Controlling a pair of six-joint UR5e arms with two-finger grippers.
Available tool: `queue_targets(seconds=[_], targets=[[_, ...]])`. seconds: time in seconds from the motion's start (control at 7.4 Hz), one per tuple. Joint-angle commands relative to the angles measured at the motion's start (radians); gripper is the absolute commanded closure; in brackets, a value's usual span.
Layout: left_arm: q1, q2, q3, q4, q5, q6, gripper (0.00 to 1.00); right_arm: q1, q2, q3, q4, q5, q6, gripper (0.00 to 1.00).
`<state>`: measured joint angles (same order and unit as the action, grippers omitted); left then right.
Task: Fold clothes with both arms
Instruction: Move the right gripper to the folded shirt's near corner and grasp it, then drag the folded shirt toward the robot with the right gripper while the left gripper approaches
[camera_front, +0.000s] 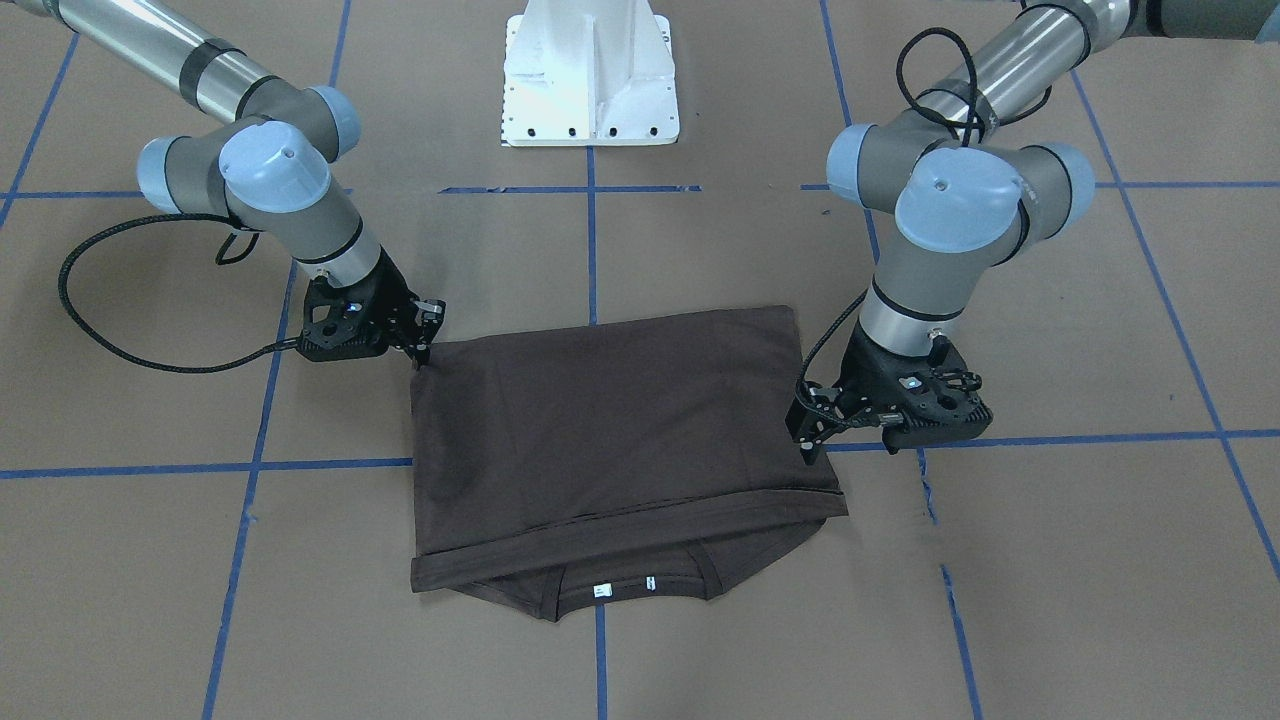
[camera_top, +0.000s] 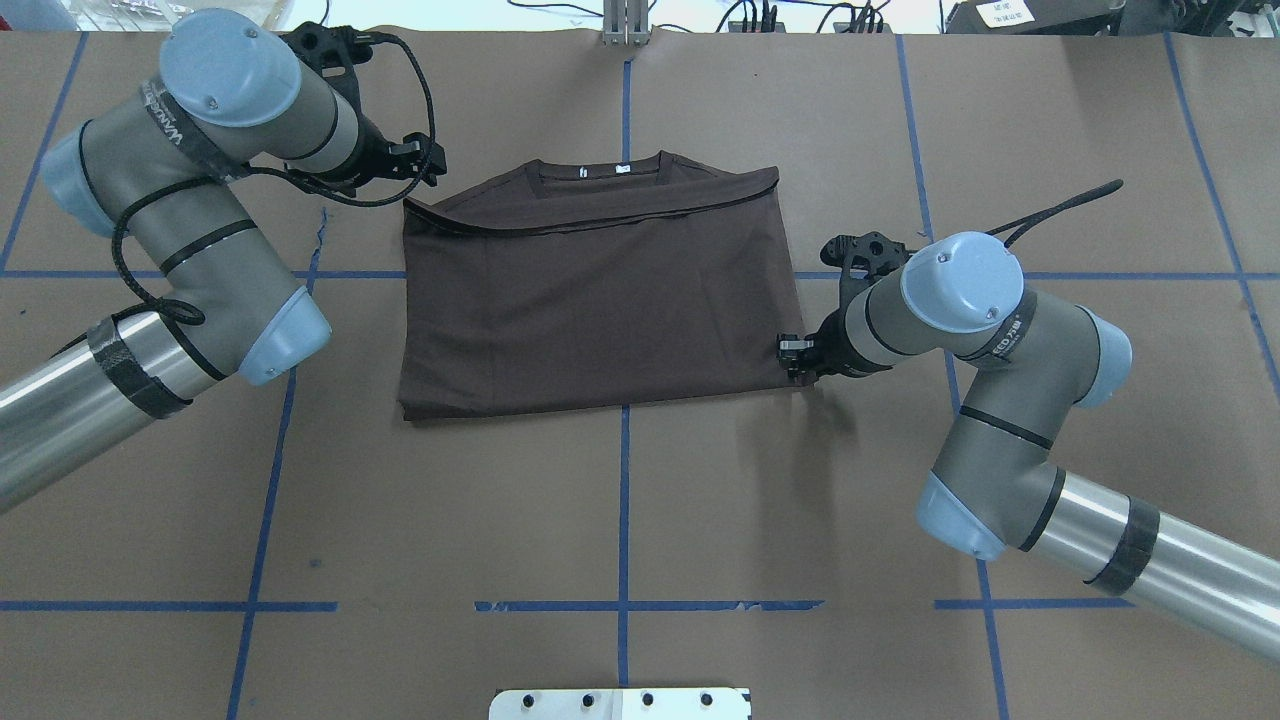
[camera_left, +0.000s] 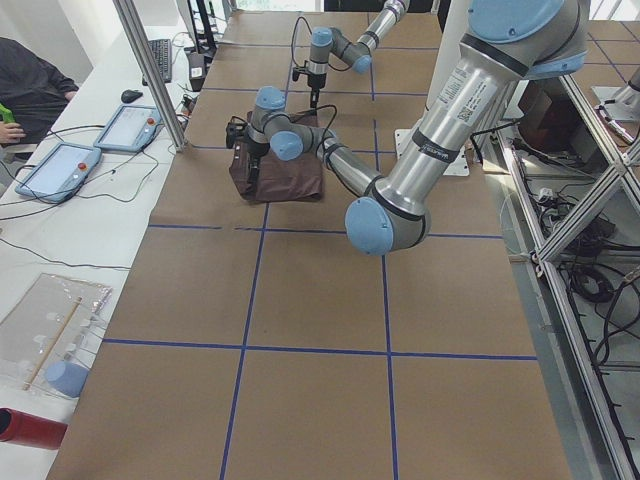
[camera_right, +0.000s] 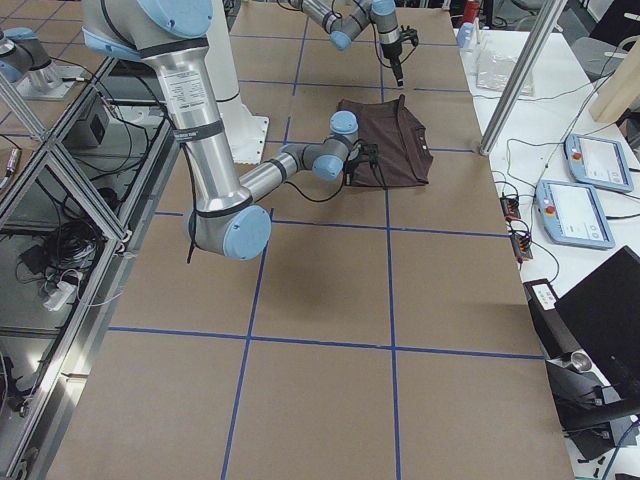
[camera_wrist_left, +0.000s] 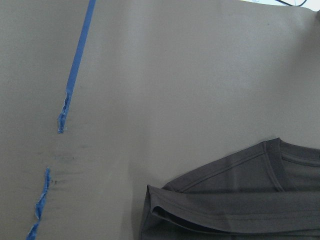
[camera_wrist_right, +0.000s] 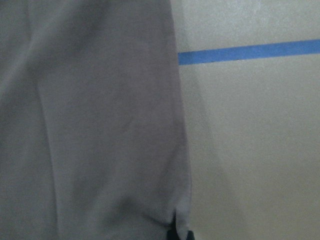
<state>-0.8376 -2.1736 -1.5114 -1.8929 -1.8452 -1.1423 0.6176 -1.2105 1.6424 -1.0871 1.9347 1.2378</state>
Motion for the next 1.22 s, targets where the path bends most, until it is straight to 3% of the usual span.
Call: queue_targets(seconds=[0.0, 0.41, 0.81, 0.95, 1.08], targets=[[0.002, -0.009, -0.003, 0.0, 0.023, -0.007, 0.0, -0.028, -0.128, 0.132, -0.002, -0.009, 0.012, 1.0], [0.005, -0.008, -0.018, 0.0, 0.026, -0.034, 0.0, -0.307, -0.491, 0.452, -0.001, -0.141, 0.09, 1.0], [0.006, -0.009, -0.033, 0.0, 0.038, -0.04, 0.0, -0.578, -0.638, 0.598, 0.001, -0.198, 0.228, 1.0], [0.006, -0.006, -0.042, 0.002, 0.038, -0.042, 0.0, -0.657, -0.636, 0.6, 0.001, -0.282, 0.256, 0.01], [0.011, -0.003, -0.073, 0.012, 0.032, -0.053, 0.0, -0.676, -0.63, 0.602, 0.006, -0.351, 0.275, 0.0]])
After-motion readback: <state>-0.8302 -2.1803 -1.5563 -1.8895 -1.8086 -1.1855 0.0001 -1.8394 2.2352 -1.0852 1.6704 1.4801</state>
